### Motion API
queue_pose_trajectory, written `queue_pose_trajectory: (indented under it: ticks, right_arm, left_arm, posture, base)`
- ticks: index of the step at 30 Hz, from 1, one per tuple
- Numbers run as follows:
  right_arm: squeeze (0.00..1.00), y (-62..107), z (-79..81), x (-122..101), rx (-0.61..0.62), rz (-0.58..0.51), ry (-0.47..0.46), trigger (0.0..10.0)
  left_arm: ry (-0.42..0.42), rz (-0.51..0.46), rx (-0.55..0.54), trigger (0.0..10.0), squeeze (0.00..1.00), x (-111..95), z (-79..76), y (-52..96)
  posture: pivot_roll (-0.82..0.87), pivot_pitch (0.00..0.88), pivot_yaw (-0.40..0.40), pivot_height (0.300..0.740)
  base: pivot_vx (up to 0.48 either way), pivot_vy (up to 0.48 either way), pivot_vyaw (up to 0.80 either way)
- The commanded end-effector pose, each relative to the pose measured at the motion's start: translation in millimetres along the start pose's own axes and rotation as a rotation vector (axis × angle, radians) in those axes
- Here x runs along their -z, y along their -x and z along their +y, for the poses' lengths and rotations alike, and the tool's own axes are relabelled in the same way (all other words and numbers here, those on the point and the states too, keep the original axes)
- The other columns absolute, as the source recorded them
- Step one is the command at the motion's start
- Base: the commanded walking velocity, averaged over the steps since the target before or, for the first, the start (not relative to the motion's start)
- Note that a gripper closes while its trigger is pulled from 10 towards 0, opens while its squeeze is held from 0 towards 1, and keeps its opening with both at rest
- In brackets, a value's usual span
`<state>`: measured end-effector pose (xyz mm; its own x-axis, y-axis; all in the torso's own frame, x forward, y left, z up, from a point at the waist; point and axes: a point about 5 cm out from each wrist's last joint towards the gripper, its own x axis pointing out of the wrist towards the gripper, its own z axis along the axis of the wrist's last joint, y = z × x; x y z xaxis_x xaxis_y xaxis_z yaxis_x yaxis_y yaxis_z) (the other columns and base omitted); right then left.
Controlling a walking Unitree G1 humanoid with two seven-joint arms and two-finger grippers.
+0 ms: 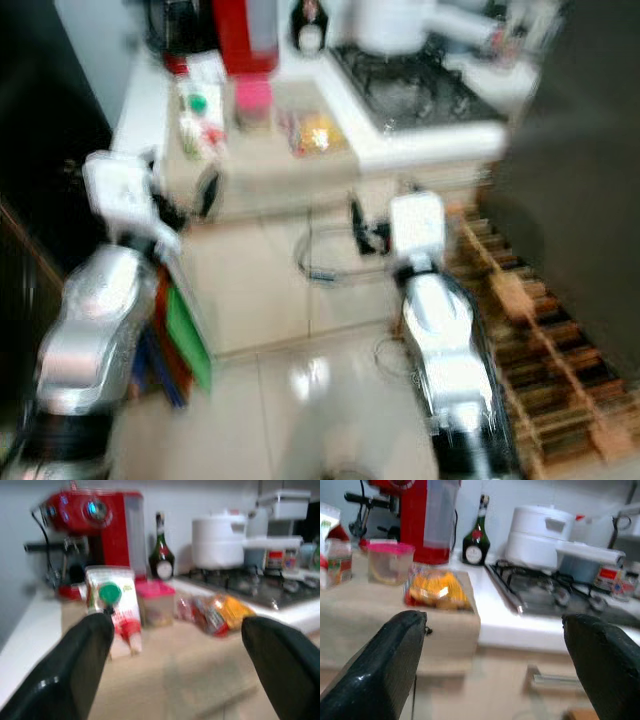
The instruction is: Restocking fridge
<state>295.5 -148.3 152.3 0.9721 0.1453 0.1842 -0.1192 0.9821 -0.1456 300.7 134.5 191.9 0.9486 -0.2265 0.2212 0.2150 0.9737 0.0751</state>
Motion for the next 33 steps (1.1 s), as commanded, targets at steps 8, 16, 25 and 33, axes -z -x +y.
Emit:
queue_pose_trajectory:
  ticks: [8,16,25,33]
  right_arm:
    - [0.0,-2.7,4.2,-7.0,-0.006,-0.031,-0.001,10.0]
    - [0.0,-3.6,5.6,-9.0,0.0,-0.04,-0.009,10.0]
    - [0.0,-4.2,4.9,-14.5,0.007,-0.066,-0.002,10.0]
    - [0.0,-4.1,7.4,-17.5,0.022,-0.077,-0.008,10.0]
  left_arm:
    - [0.051,-0.001,-0.022,10.0,0.0,-6.9,4.8,-7.7]
    - [0.053,-0.018,-0.006,10.0,0.0,-13.7,2.7,-12.0]
    - [-0.082,-0.164,0.116,10.0,0.0,-75.5,-14.5,-51.3]
    - [0.235,0.117,0.139,10.0,0.0,-52.8,-32.9,-81.8]
  posture:
    - [-0.05,0.0,0.039,0.74]
    - [-0.05,0.0,0.045,0.74]
    - [-0.05,0.0,0.034,0.74]
    - [-0.09,0.0,0.066,0.74]
  base:
    - [0.48,0.0,0.0]
    - [0.48,0.0,0.0]
    - [0.142,0.0,0.0]
    - [0.0,0.0,0.0]
